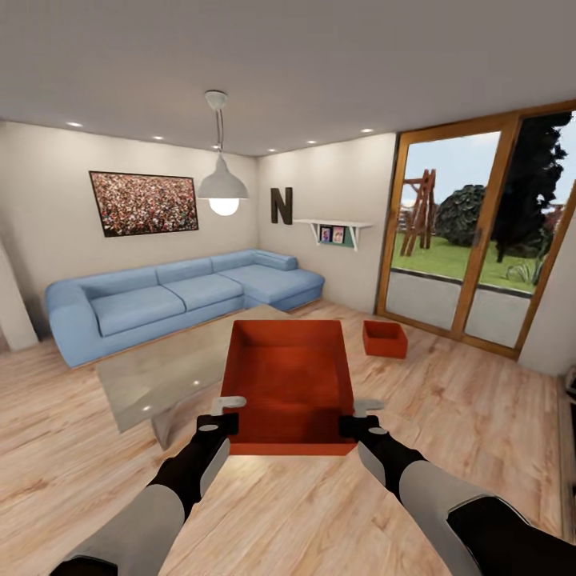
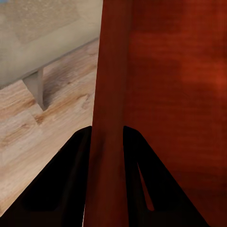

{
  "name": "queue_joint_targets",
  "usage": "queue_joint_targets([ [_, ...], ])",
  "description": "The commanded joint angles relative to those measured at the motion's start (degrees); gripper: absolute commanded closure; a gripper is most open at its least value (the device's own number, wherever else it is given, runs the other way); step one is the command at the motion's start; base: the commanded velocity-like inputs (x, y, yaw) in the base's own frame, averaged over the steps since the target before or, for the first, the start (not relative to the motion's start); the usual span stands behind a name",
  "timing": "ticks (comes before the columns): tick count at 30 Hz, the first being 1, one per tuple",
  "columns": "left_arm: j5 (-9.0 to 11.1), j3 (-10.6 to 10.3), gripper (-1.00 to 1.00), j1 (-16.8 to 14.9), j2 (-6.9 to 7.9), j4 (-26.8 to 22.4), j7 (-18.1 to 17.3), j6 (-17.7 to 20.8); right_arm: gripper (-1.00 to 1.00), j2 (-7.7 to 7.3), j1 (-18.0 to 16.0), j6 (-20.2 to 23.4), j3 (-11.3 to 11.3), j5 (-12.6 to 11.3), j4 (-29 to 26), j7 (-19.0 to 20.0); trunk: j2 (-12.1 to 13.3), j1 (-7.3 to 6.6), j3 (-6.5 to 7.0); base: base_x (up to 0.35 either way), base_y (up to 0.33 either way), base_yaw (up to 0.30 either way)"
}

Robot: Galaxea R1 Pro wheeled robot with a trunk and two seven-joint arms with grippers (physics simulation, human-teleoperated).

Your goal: Move the two storage containers from the living room to the garage. In the garage, place one container on the floor and stack the other container on top of it (either order is fine).

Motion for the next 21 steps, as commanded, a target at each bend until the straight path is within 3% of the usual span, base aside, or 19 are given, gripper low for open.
queue_joint_targets([
  [1, -1.1, 0.3, 1.0, -0.1, 0.11, -0.3, 5.3, -0.2, 1.0, -0.41, 0.0, -0.1, -1.0, -0.8, 0.3, -0.5, -0.1, 0.02, -0.02, 0.0, 0.0, 0.24],
  [21, -1.1, 0.3, 1.0, -0.1, 0.11, -0.3, 5.3, -0.2, 1.0, -0.41, 0.0, 0.0, -1.0, -0.8, 0.3, -0.6, -0.1, 0.02, -0.02, 0.0, 0.0, 0.267],
])
